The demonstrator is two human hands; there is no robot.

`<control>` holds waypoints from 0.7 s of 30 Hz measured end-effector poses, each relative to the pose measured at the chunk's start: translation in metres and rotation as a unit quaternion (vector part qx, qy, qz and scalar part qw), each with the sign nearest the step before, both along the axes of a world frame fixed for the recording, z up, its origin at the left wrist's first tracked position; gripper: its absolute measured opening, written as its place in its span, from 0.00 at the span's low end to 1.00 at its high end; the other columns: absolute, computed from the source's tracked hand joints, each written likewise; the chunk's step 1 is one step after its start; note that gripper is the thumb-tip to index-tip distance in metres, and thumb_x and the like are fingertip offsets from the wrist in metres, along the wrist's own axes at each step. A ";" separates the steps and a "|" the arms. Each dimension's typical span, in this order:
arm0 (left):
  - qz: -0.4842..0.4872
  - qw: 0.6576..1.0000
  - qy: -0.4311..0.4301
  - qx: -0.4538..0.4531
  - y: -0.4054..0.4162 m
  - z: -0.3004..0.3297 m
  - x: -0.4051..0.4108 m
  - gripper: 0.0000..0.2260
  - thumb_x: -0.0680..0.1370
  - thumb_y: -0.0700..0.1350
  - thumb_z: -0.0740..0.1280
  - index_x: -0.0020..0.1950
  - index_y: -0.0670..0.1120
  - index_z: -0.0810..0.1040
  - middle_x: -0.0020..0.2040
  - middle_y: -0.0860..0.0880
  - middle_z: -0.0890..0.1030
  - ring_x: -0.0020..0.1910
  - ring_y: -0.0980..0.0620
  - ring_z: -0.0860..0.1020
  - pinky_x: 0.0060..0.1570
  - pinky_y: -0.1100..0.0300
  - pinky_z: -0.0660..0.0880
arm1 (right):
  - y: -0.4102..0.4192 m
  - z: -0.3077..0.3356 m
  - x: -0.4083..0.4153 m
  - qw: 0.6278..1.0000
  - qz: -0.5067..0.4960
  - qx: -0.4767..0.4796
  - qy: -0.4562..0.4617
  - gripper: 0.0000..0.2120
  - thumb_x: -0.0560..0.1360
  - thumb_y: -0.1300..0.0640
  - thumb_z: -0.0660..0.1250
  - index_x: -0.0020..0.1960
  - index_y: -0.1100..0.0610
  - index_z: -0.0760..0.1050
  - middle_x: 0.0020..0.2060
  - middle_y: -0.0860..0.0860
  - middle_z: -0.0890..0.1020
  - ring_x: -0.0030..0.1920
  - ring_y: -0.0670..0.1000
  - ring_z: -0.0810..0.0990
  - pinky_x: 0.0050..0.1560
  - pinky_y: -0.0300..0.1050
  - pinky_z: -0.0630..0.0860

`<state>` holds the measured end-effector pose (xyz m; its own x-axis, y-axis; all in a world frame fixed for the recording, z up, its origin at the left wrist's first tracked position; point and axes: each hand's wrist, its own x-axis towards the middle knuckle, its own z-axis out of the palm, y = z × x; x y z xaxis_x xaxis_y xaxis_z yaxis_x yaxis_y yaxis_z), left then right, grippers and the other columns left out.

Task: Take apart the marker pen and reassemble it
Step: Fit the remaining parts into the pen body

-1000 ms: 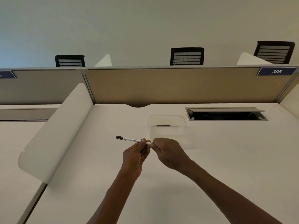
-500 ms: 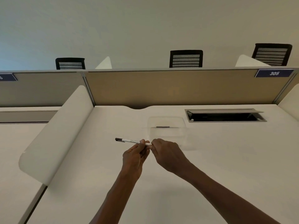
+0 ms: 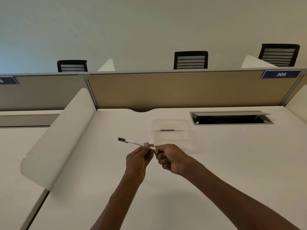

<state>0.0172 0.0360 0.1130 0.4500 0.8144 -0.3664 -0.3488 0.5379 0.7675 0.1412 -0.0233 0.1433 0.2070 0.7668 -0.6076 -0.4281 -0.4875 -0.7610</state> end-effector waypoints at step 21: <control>-0.004 0.999 0.017 -0.033 0.001 0.007 0.002 0.06 0.74 0.41 0.73 0.39 0.41 0.87 0.41 0.42 0.86 0.40 0.50 0.85 0.40 0.61 0.81 | -0.012 -0.020 -0.004 0.662 0.065 0.195 -0.721 0.16 0.81 0.54 0.61 0.35 0.59 0.71 0.27 0.51 0.76 0.27 0.54 0.71 0.28 0.47 0.66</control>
<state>0.0195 0.0375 0.1200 0.4422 0.7847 -0.4343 -0.3183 0.5900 0.7420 0.1372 -0.0353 0.1229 0.2722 0.8756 0.3991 0.9068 -0.0948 -0.4107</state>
